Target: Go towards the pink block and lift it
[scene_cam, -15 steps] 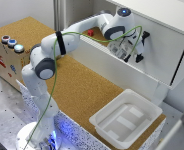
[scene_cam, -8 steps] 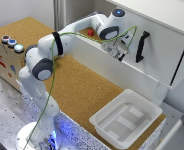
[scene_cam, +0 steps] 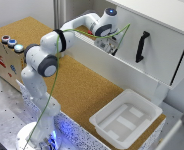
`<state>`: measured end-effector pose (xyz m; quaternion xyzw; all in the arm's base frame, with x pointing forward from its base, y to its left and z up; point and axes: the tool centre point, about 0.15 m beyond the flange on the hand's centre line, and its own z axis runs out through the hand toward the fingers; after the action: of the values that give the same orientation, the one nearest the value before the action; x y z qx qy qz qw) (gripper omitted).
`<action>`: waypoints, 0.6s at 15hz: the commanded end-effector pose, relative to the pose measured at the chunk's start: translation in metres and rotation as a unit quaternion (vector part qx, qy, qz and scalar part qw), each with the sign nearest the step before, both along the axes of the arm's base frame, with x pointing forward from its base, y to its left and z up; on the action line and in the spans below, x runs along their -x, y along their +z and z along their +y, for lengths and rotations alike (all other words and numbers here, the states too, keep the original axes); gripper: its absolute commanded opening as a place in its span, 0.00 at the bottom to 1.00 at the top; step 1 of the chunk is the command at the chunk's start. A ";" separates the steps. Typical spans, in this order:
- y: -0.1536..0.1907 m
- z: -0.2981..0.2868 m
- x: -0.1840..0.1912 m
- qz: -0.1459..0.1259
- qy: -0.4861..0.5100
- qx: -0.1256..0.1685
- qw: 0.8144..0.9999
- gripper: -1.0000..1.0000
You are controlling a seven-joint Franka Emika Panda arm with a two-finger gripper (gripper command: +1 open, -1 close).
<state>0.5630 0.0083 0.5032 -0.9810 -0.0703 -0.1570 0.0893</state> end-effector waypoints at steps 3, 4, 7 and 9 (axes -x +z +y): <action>-0.009 0.150 -0.074 0.012 0.082 0.036 0.996 1.00; -0.009 0.167 -0.081 0.007 0.092 0.039 0.995 1.00; -0.016 0.200 -0.096 0.001 0.104 0.051 0.993 1.00; -0.021 0.209 -0.102 0.003 0.107 0.053 0.993 1.00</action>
<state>0.6202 0.1704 0.4866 -0.9613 -0.1742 -0.1890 0.0996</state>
